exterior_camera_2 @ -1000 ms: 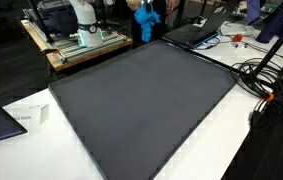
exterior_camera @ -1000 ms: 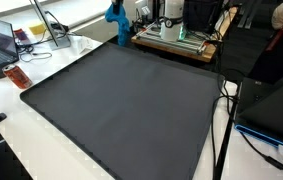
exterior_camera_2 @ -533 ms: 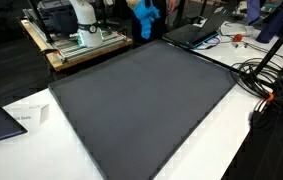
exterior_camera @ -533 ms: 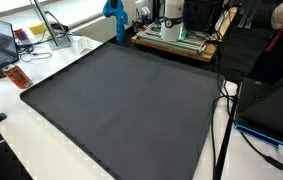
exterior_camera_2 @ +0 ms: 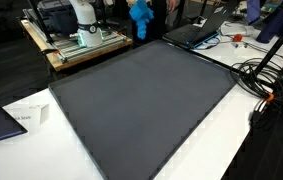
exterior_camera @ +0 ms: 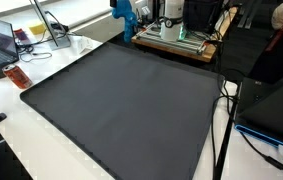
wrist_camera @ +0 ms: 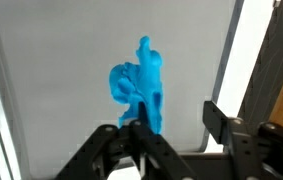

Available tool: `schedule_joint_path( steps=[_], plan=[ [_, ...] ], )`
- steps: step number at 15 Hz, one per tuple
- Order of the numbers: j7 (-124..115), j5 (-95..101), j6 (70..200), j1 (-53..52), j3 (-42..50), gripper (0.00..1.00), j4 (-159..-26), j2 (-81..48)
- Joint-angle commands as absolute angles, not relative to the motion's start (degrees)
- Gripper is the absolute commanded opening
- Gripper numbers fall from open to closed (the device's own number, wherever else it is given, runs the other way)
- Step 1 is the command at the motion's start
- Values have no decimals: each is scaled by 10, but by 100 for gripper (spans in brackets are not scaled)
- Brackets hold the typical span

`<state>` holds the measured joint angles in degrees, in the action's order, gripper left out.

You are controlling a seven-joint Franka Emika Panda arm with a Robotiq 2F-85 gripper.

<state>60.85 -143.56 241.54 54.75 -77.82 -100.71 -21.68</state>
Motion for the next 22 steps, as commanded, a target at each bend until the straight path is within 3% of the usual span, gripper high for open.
schedule_joint_path(
  steps=[1,3,14,22],
  plan=[
    [603,-1443,2426,555,-789,91,-1014,-221],
    [601,-1443,2426,554,-789,100,-1019,-223],
    [697,-1443,2425,461,-684,100,-1074,-172],
    [680,-1435,2415,465,-693,100,-1076,-186]
  ],
)
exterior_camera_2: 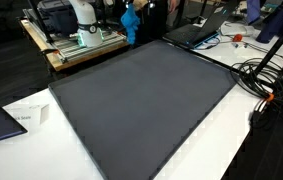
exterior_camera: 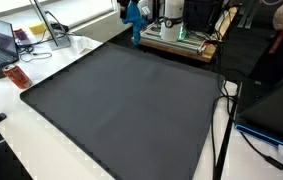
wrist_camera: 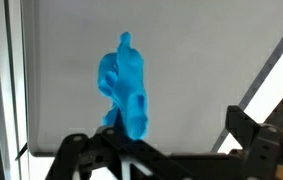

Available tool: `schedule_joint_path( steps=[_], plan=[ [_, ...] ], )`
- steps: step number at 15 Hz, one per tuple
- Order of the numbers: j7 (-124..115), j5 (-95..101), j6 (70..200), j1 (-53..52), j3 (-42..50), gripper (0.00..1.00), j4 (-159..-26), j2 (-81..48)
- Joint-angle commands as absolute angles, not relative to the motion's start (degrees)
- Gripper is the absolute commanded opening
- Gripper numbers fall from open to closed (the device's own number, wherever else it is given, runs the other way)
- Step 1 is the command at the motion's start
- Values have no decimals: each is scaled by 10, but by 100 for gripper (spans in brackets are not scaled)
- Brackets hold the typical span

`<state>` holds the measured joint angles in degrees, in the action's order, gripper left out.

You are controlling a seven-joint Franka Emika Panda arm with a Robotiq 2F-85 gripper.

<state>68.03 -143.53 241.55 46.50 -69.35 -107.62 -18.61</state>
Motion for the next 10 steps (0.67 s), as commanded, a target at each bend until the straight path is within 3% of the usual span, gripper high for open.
schedule_joint_path(
  steps=[1,10],
  plan=[
    [681,-1435,2415,465,-693,100,-1076,-186],
    [867,-1399,2427,212,-480,100,-1004,-169]
  ],
)
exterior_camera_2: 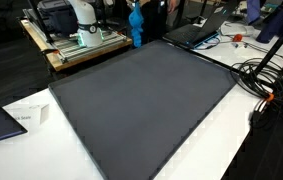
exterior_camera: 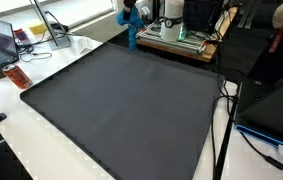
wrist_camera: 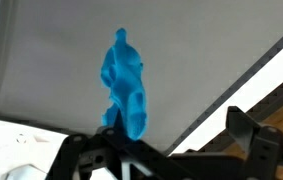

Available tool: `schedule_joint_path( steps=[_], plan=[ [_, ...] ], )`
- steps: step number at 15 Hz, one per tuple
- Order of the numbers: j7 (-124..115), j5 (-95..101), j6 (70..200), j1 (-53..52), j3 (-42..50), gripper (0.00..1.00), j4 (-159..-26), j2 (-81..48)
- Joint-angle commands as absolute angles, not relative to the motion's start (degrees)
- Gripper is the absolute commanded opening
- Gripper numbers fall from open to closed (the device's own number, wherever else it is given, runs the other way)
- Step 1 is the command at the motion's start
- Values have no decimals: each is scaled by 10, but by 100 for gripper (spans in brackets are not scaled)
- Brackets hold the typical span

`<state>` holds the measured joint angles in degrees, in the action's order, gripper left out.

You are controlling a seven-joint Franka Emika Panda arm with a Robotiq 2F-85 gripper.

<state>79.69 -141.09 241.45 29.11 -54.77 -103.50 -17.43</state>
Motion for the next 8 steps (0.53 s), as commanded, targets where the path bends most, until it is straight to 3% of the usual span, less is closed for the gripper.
schedule_joint_path(
  steps=[1,8],
  plan=[
    [889,-1391,2428,184,-457,100,-996,-173],
    [1079,-1369,2432,34,-327,100,-948,-193]
  ],
)
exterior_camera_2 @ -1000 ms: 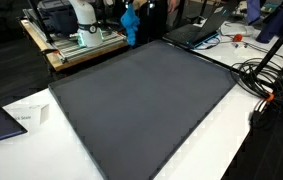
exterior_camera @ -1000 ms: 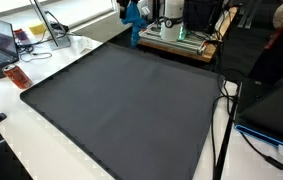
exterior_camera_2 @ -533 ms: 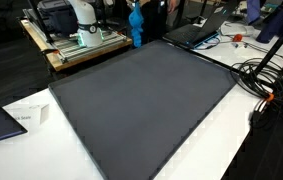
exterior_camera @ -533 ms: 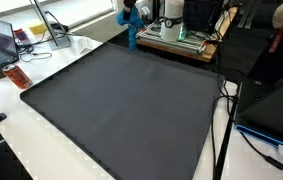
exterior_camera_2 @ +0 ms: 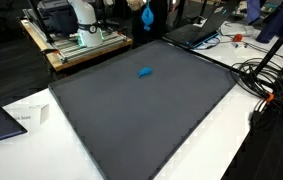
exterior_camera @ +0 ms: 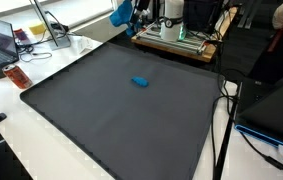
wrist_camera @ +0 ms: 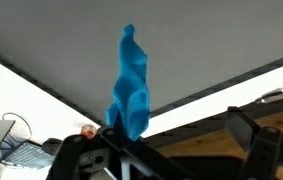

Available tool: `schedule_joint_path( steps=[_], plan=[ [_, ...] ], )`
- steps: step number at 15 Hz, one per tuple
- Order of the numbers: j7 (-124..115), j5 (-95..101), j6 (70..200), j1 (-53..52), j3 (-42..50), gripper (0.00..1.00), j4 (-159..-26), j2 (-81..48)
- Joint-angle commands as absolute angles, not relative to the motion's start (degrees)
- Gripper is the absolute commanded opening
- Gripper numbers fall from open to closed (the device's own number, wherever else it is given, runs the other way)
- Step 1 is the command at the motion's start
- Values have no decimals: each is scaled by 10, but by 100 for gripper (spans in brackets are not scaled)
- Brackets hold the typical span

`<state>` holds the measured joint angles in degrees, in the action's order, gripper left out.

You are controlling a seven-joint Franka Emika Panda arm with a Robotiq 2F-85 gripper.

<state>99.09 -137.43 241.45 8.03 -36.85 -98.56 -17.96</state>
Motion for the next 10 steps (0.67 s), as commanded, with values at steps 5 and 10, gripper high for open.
schedule_joint_path(
  steps=[5,10],
  plan=[
    [1221,-1379,2436,-21,-280,100,-942,-202],
    [1324,-1376,2433,-96,-192,100,-962,-210]
  ],
)
